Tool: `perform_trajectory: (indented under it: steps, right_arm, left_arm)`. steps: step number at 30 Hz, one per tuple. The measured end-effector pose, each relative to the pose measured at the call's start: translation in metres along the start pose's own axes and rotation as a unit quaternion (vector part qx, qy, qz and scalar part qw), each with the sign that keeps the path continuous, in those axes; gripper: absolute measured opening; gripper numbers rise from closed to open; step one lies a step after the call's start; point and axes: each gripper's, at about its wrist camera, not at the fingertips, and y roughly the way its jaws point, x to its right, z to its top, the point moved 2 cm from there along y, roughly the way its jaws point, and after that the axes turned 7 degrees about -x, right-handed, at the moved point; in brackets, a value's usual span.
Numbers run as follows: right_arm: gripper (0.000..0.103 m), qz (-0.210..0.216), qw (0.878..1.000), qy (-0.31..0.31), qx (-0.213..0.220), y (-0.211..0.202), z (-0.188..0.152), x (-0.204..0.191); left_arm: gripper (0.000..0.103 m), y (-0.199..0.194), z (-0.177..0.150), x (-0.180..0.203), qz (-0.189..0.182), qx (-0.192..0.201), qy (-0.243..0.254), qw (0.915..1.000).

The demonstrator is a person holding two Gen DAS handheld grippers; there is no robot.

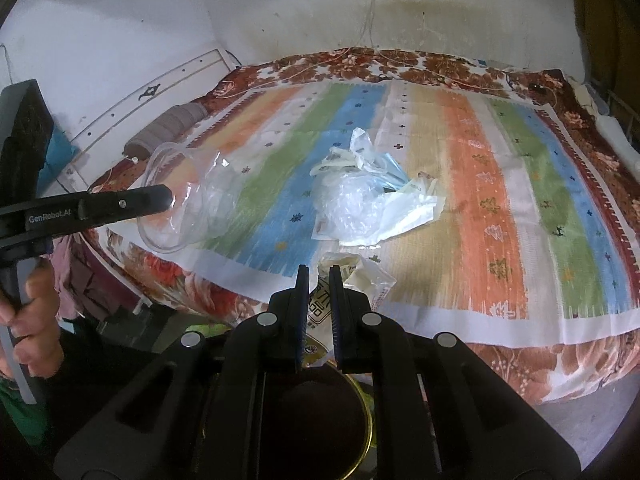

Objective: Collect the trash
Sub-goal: 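Lift the cup with the left tool while the right tool lifts the wrapper toward the bin, then open the left tool over the bin while the right tool releases the wrapper into it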

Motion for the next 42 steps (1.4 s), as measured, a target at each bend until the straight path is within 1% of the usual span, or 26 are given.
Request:
perform_trajectory:
  steps: [5, 11, 15, 18, 20, 22, 26, 29, 32, 36, 39, 42]
  right_arm:
    - [0.009, 0.012, 1.000, -0.002, 0.000, -0.005, -0.016, -0.006]
    - [0.009, 0.026, 1.000, -0.005, -0.006, -0.009, -0.036, -0.017]
    - [0.009, 0.035, 0.999, -0.003, -0.013, -0.008, -0.049, -0.020]
    - [0.010, 0.036, 0.999, -0.003, -0.019, -0.007, -0.056, -0.023]
    - [0.010, 0.038, 0.999, 0.000, -0.024, -0.006, -0.062, -0.023]
    - [0.010, 0.040, 0.999, 0.005, -0.029, -0.005, -0.068, -0.023]
    - [0.011, 0.038, 0.998, 0.010, -0.044, -0.001, -0.081, -0.024]
    - [0.011, 0.034, 0.998, 0.012, -0.056, 0.003, -0.091, -0.025]
    - [0.011, 0.035, 0.996, 0.019, -0.078, 0.011, -0.101, -0.026]
    - [0.011, 0.036, 0.992, 0.029, -0.113, 0.026, -0.114, -0.025]
    - [0.011, 0.035, 0.991, 0.038, -0.126, 0.033, -0.117, -0.023]
    - [0.011, 0.036, 0.988, 0.058, -0.141, 0.042, -0.119, -0.017]
  left_arm:
    - [0.004, -0.004, -0.016, 0.000, -0.009, -0.001, -0.006, 0.9999]
    - [0.004, -0.006, -0.036, 0.003, -0.011, -0.004, -0.005, 0.9999]
    - [0.004, -0.005, -0.049, 0.006, -0.006, -0.009, -0.002, 0.9999]
    - [0.004, -0.003, -0.062, 0.003, 0.020, -0.019, -0.010, 0.9996]
    - [0.004, 0.000, -0.069, 0.001, 0.023, -0.030, -0.015, 0.9992]
    - [0.004, 0.003, -0.078, -0.002, 0.017, -0.042, -0.024, 0.9987]
    - [0.004, 0.008, -0.093, -0.003, 0.021, -0.058, -0.028, 0.9977]
    - [0.004, 0.016, -0.105, -0.001, 0.027, -0.073, -0.032, 0.9964]
    - [0.004, 0.022, -0.113, -0.002, 0.041, -0.084, -0.035, 0.9950]
    - [0.004, 0.034, -0.119, -0.009, 0.050, -0.114, -0.053, 0.9908]
    - [0.004, 0.043, -0.122, -0.015, 0.049, -0.137, -0.072, 0.9868]
    - [0.004, 0.049, -0.124, -0.022, 0.056, -0.148, -0.090, 0.9833]
